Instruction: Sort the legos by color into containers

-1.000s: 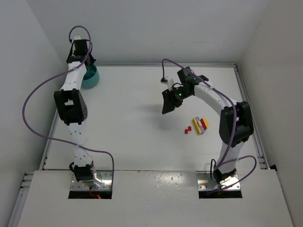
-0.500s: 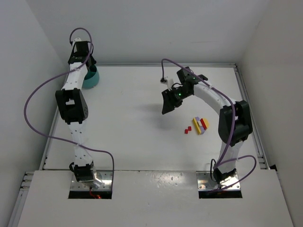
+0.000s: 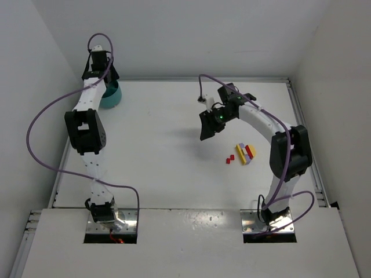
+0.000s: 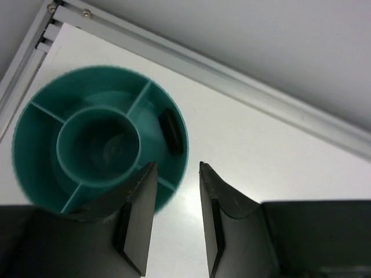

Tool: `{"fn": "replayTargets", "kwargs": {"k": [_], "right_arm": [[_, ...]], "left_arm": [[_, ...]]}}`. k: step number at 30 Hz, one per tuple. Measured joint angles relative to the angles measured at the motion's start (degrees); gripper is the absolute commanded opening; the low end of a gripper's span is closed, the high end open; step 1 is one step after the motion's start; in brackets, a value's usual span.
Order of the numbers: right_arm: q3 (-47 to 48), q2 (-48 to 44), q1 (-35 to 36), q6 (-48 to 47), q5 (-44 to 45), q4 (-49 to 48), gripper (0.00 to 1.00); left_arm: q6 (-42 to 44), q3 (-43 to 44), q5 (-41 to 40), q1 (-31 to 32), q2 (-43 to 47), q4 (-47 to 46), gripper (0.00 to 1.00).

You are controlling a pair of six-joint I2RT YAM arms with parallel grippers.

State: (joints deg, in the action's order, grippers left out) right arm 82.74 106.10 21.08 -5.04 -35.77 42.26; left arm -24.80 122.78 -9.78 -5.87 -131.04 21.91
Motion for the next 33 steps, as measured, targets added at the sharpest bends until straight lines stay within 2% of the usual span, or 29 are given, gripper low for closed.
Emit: {"fn": "replayTargets", "kwargs": {"k": [2, 3, 4, 5, 6, 8, 10, 15, 18, 25, 33], "right_arm": [[-2.05, -1.92, -0.28, 0.44, 1.27, -0.46, 0.57], [-3.21, -3.19, -0.44, 0.72, 1.99, -0.68, 0.70], [-4.44, -4.63, -0.72, 1.05, 3.10, -1.07, 0.75], [-5.84, -6.29, -1.05, 1.46, 4.44, -1.62, 0.79], [-7.10, -8.00, -1.49, 1.84, 5.70, -1.95, 0.83], [-8.98, -10.78, -2.32, 2.14, 8.39, -2.58, 0.83], [-10.88, -12.94, -3.02, 2.03, 11.39, -3.08, 0.83], [-19.37, -15.15, -5.18, 0.35, 17.29, -3.65, 0.77], [-24.50, -15.19, -6.58, -0.59, 20.00, -3.23, 0.76], [-27.23, -15.87, -10.95, -4.26, 23.87, -3.45, 0.69], [-27.23, -19.93, -15.50, -9.38, 25.92, -3.34, 0.71]], "left_arm": [[3.72, -5.92, 2.60, 0.37, 4.96, -0.90, 0.44], [5.97, -9.62, 4.02, 0.76, 8.20, -1.92, 0.49], [8.28, -13.18, 5.33, 1.36, 11.78, -2.14, 0.58], [10.56, -16.22, 6.51, 2.12, 15.26, -2.32, 0.61], [12.33, -19.87, 8.09, 2.99, 19.19, -3.52, 0.71], [15.80, -26.82, 11.47, 4.61, 27.76, -4.52, 0.81], [18.36, -33.29, 15.87, 6.08, 35.71, -6.14, 0.86], [22.82, -47.50, 23.98, 6.54, 52.74, -7.56, 0.89], [24.24, -53.37, 27.04, 6.78, 58.12, -6.93, 0.89], [26.18, -60.43, 32.41, 9.44, 61.96, -2.97, 0.89], [26.45, -62.93, 34.82, 11.98, 62.93, -1.81, 0.89]]}}
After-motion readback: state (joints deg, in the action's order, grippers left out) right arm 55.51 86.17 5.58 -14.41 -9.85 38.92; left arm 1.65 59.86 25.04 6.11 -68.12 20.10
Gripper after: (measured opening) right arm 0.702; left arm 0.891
